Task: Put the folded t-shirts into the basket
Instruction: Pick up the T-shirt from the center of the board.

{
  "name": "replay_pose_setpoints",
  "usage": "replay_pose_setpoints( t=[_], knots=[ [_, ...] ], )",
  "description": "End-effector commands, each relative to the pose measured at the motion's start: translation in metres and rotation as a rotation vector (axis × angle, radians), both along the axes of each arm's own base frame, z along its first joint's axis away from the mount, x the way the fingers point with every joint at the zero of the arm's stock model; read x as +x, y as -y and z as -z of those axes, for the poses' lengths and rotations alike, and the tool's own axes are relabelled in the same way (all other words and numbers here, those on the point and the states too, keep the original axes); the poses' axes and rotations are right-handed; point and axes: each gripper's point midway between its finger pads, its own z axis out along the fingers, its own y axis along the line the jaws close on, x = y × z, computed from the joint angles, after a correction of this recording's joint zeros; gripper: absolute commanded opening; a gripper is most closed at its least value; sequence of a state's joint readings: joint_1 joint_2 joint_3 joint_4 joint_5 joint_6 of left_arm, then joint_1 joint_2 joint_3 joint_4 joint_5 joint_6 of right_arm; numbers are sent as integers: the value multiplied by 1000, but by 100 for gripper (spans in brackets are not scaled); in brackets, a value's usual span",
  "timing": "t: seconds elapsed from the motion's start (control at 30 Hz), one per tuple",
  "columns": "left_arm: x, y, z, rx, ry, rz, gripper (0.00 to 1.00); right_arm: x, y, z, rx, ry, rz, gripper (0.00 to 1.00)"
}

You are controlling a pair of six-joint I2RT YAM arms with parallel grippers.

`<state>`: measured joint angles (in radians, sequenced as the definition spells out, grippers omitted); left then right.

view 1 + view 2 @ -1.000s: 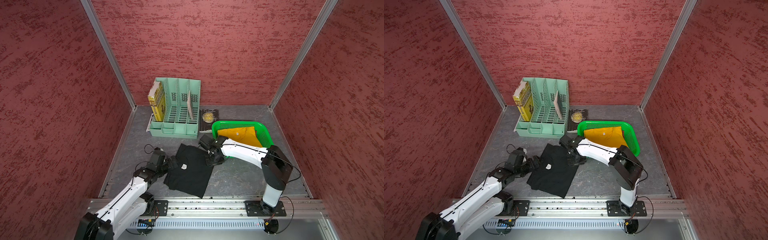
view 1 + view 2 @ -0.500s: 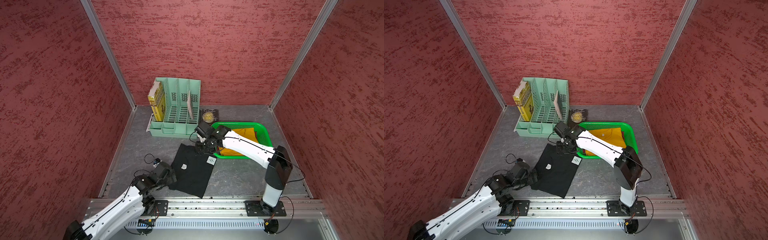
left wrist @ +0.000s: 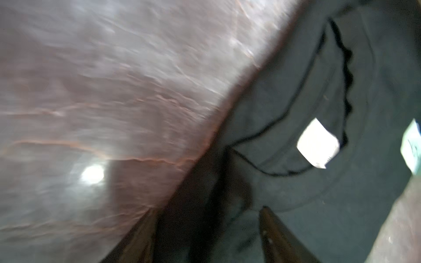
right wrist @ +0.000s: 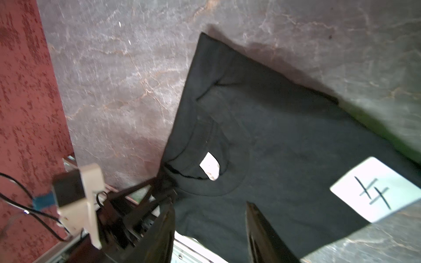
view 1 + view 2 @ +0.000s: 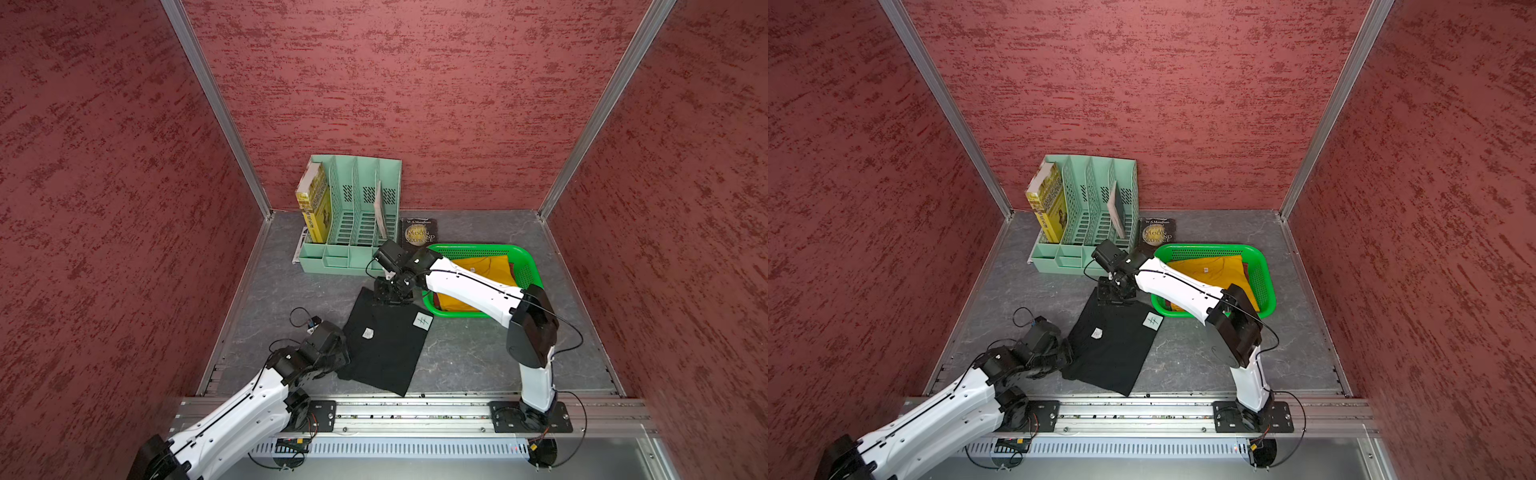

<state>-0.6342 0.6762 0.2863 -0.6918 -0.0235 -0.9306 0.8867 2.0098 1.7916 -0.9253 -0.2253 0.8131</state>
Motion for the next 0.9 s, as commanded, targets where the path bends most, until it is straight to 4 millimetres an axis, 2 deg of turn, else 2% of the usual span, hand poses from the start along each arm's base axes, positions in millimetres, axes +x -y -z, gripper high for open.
replay_pose_setpoints(
  t=[0.0, 0.13, 0.2, 0.3, 0.37, 0.5, 0.7, 0.87],
  knots=[
    [-17, 20, 10, -95, -60, 102, 46, 5, -11, 14, -16, -45, 47, 53],
    [-13, 40, -2, -152, 4, 204, 23, 17, -19, 31, -62, -52, 82, 54],
    [-12, 48, -9, -172, 25, 249, 11, 22, -20, 38, -106, -47, 87, 59],
    [-11, 61, -17, -194, 73, 335, 1, 30, -21, 46, -164, -20, 89, 69],
    [-12, 68, -22, -197, 101, 381, 0, 34, -22, 50, -200, 6, 87, 74],
    [-15, 82, -35, -223, 169, 477, 0, 36, -28, 63, -251, 31, 72, 78],
    [-22, 95, -42, -210, 227, 599, 0, 38, -39, 85, -286, 40, 54, 77],
    [-24, 97, -45, -209, 255, 629, 0, 30, -35, 108, -382, 43, 43, 74]
  ],
)
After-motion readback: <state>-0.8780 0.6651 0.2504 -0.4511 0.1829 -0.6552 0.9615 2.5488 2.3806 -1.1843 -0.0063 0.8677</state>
